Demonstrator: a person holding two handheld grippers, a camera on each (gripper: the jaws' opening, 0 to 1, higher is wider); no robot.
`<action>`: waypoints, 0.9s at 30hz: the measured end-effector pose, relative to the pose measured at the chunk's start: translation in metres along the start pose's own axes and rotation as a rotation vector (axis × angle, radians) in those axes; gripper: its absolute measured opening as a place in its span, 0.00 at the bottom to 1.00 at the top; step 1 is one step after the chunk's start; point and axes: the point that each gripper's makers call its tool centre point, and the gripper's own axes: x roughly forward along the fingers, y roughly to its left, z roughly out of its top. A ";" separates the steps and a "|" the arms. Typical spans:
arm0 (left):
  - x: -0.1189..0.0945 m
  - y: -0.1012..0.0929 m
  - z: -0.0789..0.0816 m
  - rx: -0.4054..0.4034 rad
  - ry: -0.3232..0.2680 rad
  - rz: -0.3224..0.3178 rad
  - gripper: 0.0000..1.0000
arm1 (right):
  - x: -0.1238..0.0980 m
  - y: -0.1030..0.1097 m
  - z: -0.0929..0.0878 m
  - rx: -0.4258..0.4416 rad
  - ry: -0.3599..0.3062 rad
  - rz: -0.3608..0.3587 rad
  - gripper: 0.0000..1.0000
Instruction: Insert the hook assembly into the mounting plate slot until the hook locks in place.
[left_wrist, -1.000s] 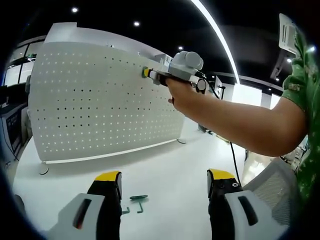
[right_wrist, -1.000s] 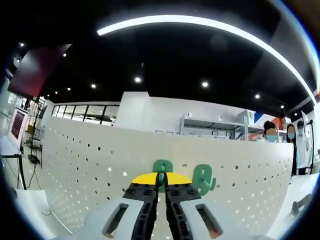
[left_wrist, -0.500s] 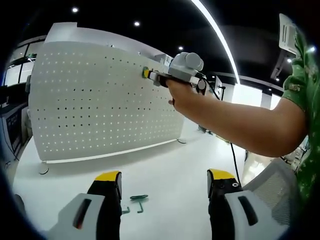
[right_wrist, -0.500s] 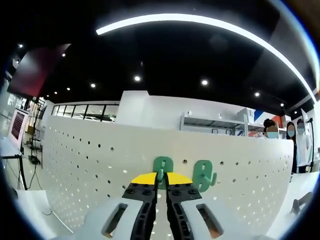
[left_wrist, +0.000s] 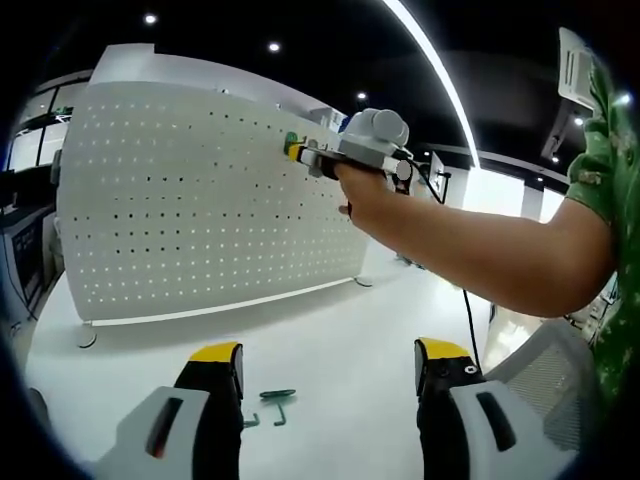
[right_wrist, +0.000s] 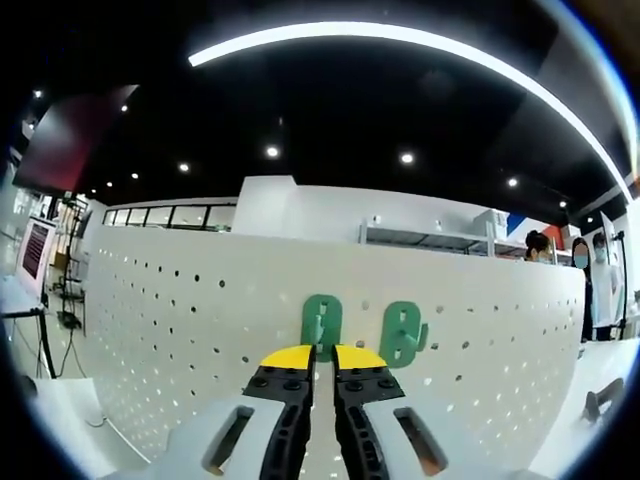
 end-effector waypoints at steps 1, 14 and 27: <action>0.000 0.000 0.000 0.001 0.000 0.000 0.72 | -0.001 0.000 0.000 0.007 -0.001 0.002 0.06; 0.000 -0.001 0.001 0.004 0.000 -0.003 0.72 | -0.011 0.001 -0.008 0.038 0.016 0.013 0.12; 0.000 -0.002 -0.001 0.007 0.004 -0.005 0.72 | -0.024 0.006 -0.028 0.070 0.071 0.044 0.26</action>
